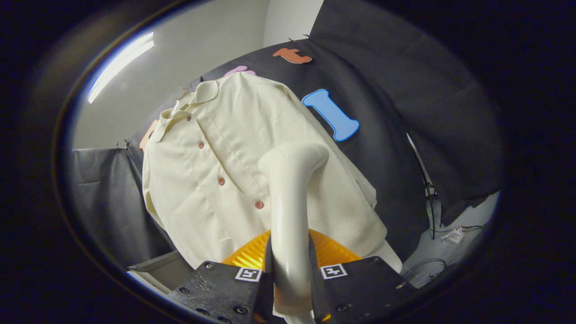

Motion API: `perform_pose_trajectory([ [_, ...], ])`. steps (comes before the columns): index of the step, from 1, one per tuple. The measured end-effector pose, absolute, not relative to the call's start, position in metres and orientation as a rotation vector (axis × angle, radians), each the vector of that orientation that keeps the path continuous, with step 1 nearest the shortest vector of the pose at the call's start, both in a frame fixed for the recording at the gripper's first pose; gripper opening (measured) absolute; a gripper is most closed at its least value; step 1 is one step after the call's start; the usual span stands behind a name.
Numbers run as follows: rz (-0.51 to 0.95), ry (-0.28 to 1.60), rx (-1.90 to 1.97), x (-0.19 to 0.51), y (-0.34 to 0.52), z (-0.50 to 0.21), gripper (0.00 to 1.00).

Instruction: Iron the clothes twice with a garment steamer, once on the left side and once on the right side.

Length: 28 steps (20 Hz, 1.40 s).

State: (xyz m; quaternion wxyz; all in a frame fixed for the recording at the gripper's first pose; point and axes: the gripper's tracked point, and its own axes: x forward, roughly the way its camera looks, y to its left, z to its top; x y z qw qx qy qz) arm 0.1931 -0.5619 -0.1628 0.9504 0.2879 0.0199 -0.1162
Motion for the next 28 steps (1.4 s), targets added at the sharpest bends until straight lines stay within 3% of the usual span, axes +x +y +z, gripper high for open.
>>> perform_pose_trajectory([
  [10, -0.309, 0.163, 0.667, 0.149, -0.544, -0.257, 0.33],
  [17, -0.374, 0.222, 0.677, 0.130, -0.534, -0.280, 0.33],
  [23, -0.399, 0.213, 0.656, 0.108, -0.515, -0.256, 0.33],
  [28, -0.327, 0.162, 0.589, 0.088, -0.457, -0.199, 0.33],
])
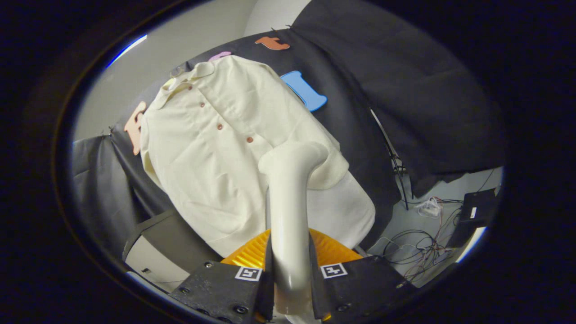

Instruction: Iron the clothes twice with a garment steamer, once on the left side and once on the right side.

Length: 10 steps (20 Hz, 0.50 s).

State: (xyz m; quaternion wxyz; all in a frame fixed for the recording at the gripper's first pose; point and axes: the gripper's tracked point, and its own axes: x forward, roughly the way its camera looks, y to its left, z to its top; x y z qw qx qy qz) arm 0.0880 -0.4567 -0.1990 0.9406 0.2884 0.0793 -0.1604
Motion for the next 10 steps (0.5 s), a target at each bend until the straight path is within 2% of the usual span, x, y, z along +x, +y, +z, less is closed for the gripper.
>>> perform_pose_trajectory([
  [10, -0.121, 0.082, 0.470, 0.073, -0.293, -0.104, 0.33],
])
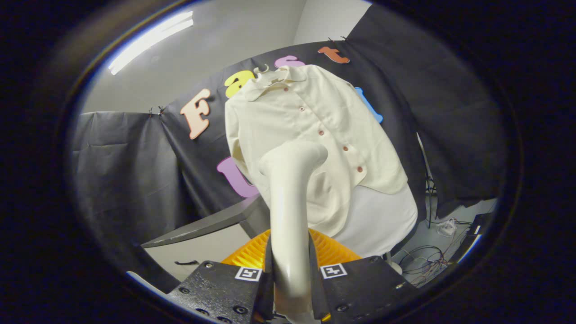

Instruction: Iron the clothes twice with a garment steamer, once on the left side and once on the right side.

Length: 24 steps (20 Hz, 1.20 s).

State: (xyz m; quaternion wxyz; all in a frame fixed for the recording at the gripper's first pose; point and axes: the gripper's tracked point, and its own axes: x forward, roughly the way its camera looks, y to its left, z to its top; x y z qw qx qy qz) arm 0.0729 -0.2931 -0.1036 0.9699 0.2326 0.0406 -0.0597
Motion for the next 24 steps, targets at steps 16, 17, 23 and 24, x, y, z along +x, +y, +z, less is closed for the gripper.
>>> perform_pose_trajectory([
  [16, 0.031, 0.053, 0.097, 0.028, -0.060, -0.035, 0.33],
  [17, 0.029, 0.059, 0.111, 0.025, -0.055, -0.035, 0.33],
  [23, -0.025, 0.040, 0.103, 0.022, -0.047, -0.006, 0.33],
  [24, -0.027, 0.043, 0.098, 0.022, -0.044, -0.003, 0.33],
])
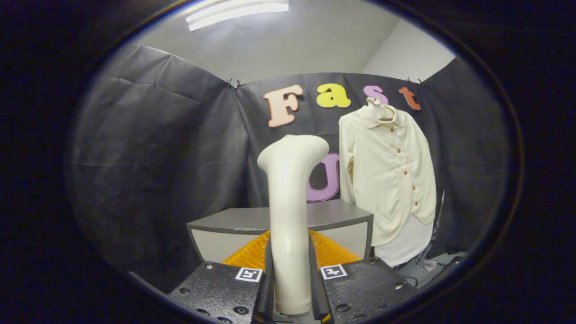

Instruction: Iron the clothes twice with a garment steamer, once on the left side and once on the right side.

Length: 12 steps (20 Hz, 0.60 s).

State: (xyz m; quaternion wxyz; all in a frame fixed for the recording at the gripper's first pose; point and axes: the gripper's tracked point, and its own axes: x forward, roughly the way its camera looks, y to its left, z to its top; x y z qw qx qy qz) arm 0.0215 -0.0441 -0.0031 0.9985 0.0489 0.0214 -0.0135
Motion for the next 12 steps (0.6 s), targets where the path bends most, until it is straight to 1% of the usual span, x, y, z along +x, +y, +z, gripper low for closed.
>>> perform_pose_trajectory([
  [9, -0.068, -0.014, 0.005, 0.024, -0.021, 0.026, 0.32],
  [12, -0.055, -0.003, -0.037, 0.028, -0.008, 0.024, 0.32],
])
